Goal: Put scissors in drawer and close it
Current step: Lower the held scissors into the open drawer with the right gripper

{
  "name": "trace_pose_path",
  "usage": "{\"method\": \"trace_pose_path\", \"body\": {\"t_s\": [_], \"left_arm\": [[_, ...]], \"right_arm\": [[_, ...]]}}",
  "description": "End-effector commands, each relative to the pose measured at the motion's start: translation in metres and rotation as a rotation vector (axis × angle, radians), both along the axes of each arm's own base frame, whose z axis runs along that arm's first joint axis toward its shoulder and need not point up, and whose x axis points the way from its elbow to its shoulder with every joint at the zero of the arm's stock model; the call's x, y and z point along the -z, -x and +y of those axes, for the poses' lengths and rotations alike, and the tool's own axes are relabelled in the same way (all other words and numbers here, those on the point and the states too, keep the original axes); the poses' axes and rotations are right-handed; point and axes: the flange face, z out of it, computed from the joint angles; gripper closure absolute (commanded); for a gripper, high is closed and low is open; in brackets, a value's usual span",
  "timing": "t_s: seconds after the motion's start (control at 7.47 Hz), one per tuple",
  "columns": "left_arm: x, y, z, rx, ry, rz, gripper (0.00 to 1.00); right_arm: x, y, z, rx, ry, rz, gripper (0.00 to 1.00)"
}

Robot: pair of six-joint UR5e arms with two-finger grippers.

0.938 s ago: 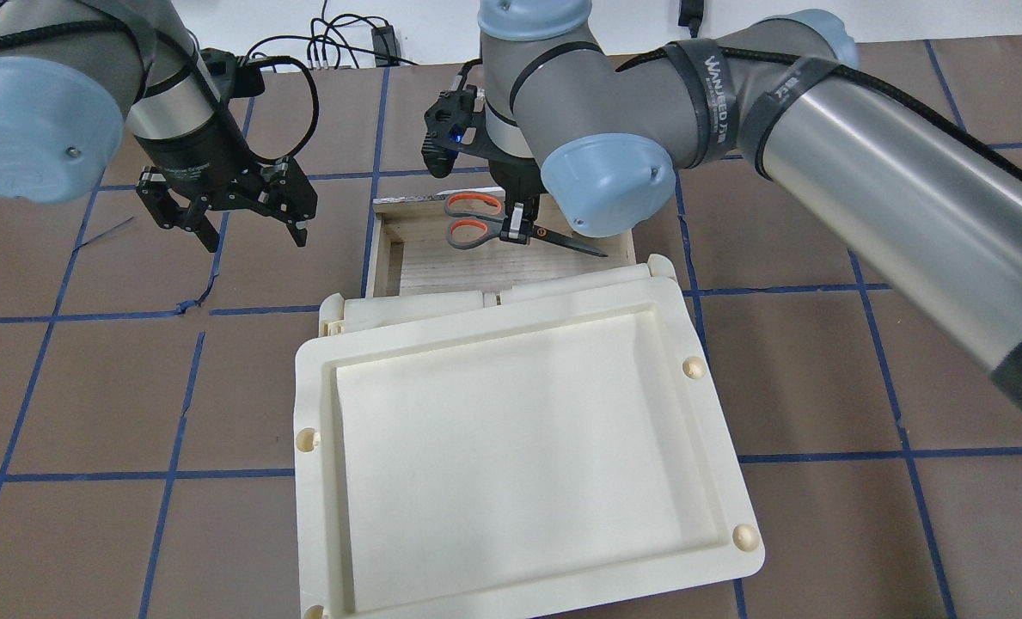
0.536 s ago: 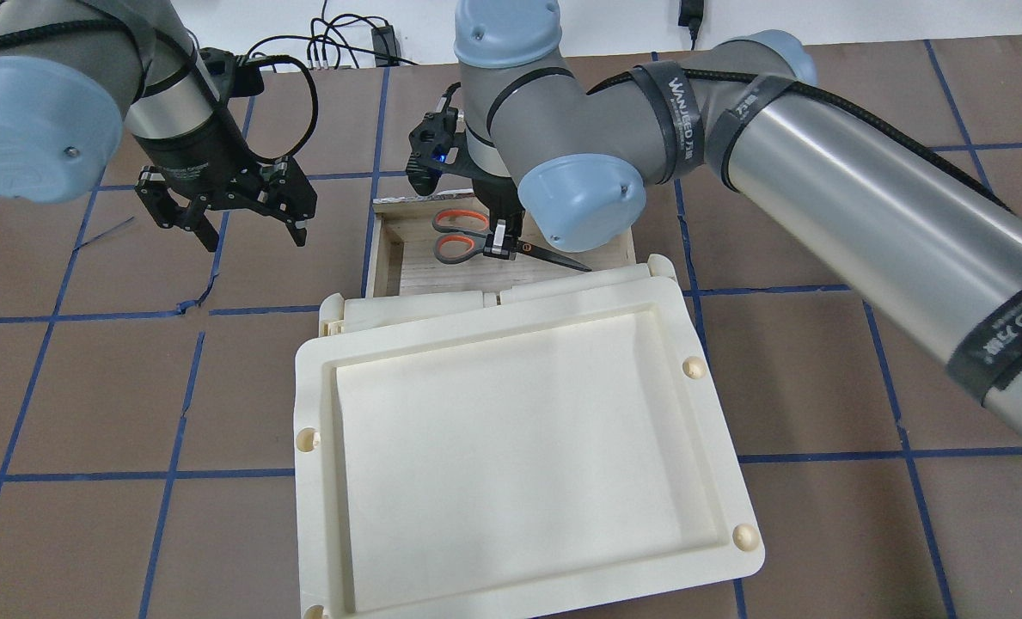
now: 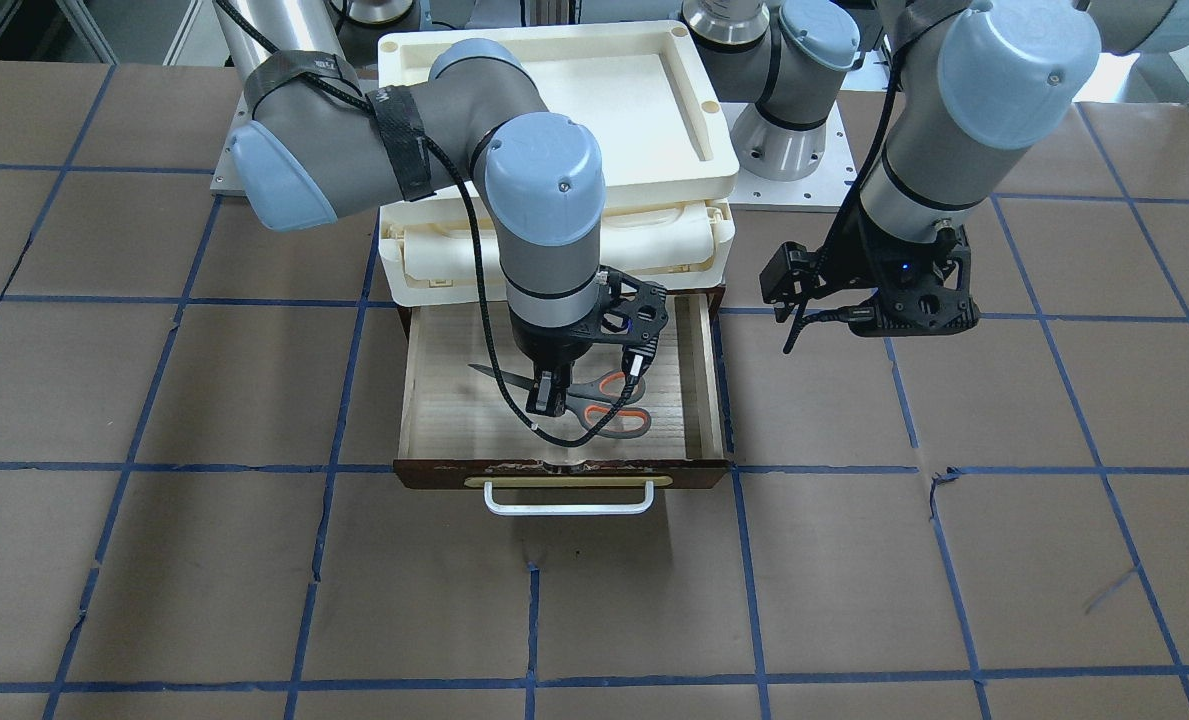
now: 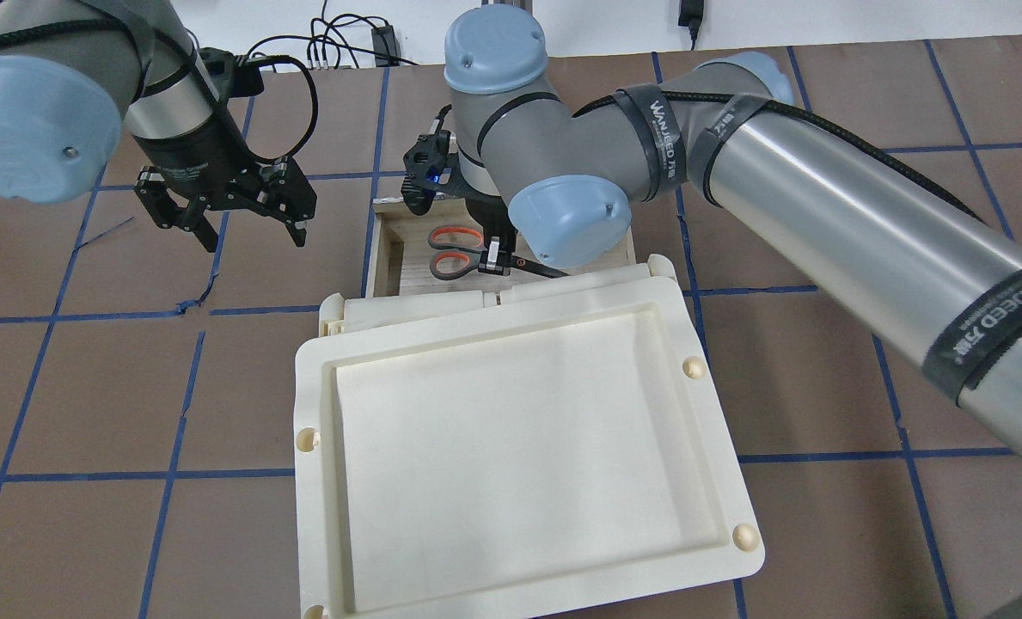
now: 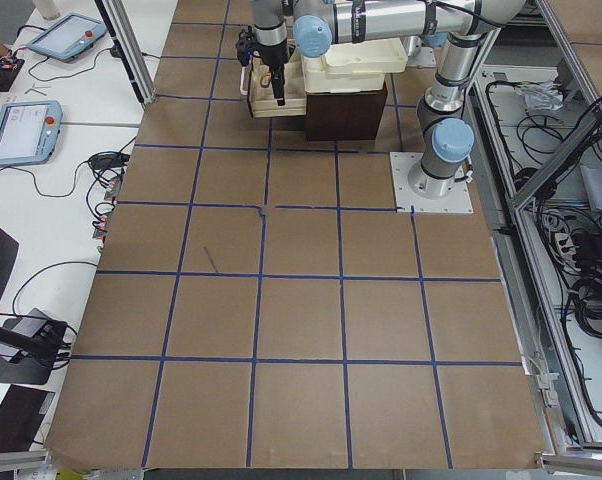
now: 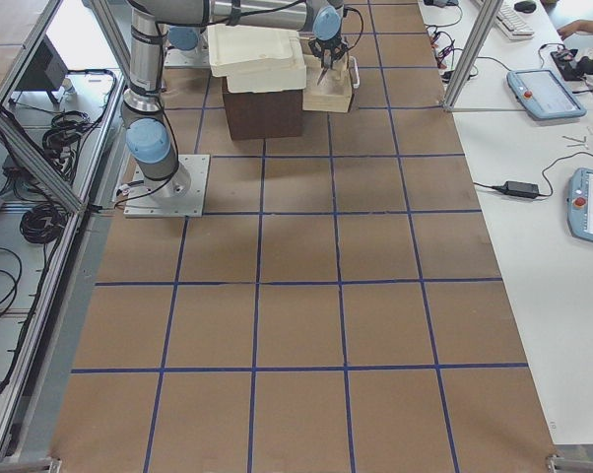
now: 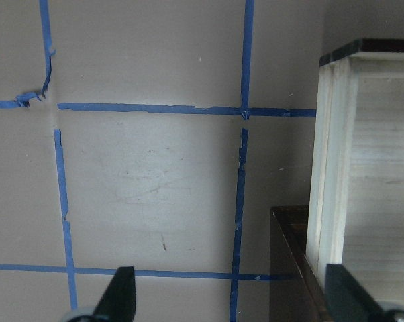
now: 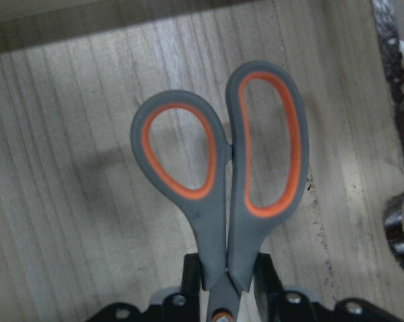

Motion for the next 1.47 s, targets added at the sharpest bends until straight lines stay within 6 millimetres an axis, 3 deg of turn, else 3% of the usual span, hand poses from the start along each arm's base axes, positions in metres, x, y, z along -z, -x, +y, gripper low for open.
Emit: {"method": "trace_pose_path", "body": {"t_s": [0.0, 0.27, 0.4, 0.8, 0.94, 1.07, 1.34], "left_arm": [[0.0, -0.001, 0.0, -0.001, -0.002, 0.0, 0.0], [0.0, -0.001, 0.0, -0.001, -0.002, -0.002, 0.0], [0.001, -0.001, 0.001, -0.001, -0.003, -0.001, 0.0], [0.001, -0.001, 0.001, -0.001, -0.005, -0.001, 0.0], [0.001, -0.001, 0.001, -0.001, -0.005, -0.001, 0.0], [0.001, -0.001, 0.001, -0.001, -0.005, -0.001, 0.0], [0.001, -0.001, 0.001, -0.001, -0.005, -0.001, 0.0]], "right_arm": [[0.005, 0.002, 0.005, 0.002, -0.014, 0.006, 0.96], [0.008, 0.002, 0.006, -0.003, -0.02, 0.002, 0.95], [0.01, 0.001, 0.005, -0.028, -0.022, 0.002, 0.9], [0.005, 0.001, 0.005, -0.04, -0.011, -0.003, 0.31], [-0.003, 0.003, 0.003, -0.029, 0.0, -0.009, 0.21], [-0.03, 0.012, 0.002, -0.012, 0.037, -0.023, 0.17], [-0.073, 0.071, -0.017, 0.091, 0.068, -0.032, 0.1]]}}
